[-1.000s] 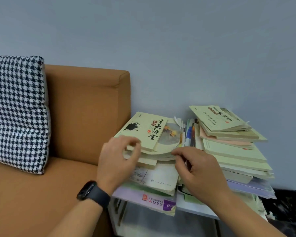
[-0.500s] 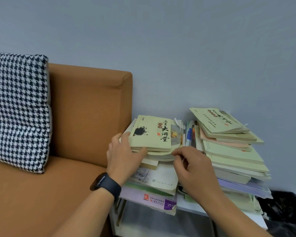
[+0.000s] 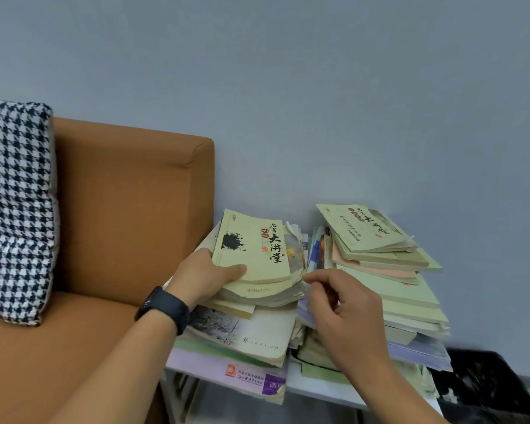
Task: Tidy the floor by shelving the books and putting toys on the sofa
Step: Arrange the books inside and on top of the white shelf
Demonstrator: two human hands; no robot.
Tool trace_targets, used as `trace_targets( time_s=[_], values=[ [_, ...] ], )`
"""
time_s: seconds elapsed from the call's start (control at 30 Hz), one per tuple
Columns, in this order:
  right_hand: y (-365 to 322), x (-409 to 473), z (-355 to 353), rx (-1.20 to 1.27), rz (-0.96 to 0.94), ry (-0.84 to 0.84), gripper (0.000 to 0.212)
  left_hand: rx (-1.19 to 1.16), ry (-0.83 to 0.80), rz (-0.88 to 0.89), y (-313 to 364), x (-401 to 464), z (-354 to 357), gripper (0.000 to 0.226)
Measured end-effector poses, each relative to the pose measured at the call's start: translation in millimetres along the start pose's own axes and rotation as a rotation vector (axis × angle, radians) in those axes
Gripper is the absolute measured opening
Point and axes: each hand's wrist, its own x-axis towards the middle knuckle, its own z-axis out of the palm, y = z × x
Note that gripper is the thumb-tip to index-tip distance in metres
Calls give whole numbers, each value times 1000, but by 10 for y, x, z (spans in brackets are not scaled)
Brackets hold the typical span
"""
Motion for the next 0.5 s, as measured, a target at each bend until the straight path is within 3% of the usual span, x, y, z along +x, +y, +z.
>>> trace_targets(
  time_s=[0.07,0.23,0.33,0.43,0.5],
  values=[
    [3,4,-14,5,-11,-12,23,-84,-24,1,-62,-76,-37,40],
    [-21,-5,22,41,10,-54,22,-349,-10,-36,-152,-239,-176,18],
    [-24,-60,-12,73,44,-71,24,-423,9,-53,-168,-243,-189,24],
    [11,-107,-67,68,89,-69,24,-690,-127,-121,-141,-249,-167,33],
    [-5,-130,-114,64,115,-64,24,-838,-79,-75,-97,-251,-166,34]
  ],
)
